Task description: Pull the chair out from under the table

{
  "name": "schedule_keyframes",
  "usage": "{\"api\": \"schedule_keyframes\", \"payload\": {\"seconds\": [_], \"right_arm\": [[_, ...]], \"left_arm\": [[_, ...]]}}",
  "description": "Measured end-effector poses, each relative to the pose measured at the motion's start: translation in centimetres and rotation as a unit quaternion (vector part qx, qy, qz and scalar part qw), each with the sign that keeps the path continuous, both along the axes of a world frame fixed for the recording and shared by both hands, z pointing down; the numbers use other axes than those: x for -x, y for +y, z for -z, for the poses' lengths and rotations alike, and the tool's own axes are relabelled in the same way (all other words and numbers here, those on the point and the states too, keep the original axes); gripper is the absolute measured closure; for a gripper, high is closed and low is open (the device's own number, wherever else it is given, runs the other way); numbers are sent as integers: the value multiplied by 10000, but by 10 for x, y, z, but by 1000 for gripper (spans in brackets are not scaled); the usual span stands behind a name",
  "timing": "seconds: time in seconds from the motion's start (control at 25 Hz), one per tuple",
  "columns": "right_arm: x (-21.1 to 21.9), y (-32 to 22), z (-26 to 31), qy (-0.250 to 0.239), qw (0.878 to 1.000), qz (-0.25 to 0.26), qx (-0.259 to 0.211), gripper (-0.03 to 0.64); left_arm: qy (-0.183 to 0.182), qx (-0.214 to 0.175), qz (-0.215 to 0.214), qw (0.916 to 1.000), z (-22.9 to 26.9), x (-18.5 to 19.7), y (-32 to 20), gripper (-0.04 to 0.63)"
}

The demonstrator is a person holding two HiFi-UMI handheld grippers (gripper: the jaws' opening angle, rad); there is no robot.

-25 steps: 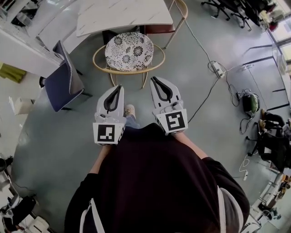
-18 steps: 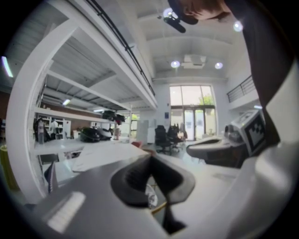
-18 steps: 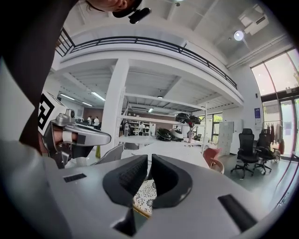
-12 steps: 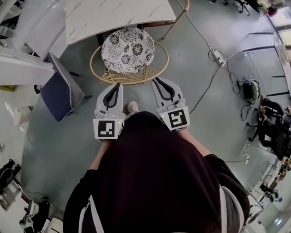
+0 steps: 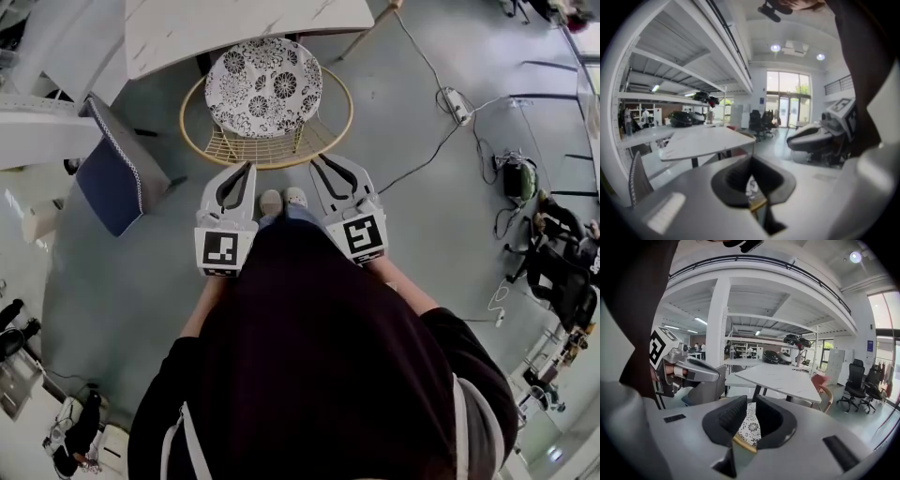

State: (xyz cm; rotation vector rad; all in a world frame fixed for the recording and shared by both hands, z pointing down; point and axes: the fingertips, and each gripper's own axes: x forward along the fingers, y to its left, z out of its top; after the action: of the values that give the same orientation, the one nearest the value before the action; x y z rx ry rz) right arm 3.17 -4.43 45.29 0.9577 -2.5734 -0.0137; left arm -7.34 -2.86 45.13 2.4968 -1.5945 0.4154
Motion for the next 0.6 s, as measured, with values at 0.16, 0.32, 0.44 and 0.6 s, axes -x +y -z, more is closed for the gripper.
{"api": "schedule_keyframes", "payload": {"seconds": [0.16, 0.32, 0.44, 0.6], "right_arm": [[1, -5, -19, 187, 9995, 212, 109, 591], [1, -10, -39, 389, 9982, 388, 232, 591], [1, -10, -56, 576, 9962, 551, 348, 589], [-2, -10, -81, 892, 9918, 760, 510, 558]], "left_arm": [[-90, 207, -116, 9997, -26, -1, -2, 588], [-263, 461, -233, 9983, -52, -2, -3, 583], [-353, 711, -382, 9961, -72, -3, -2, 534], [-659, 1014, -736, 9899, -99, -6, 0, 455]]}}
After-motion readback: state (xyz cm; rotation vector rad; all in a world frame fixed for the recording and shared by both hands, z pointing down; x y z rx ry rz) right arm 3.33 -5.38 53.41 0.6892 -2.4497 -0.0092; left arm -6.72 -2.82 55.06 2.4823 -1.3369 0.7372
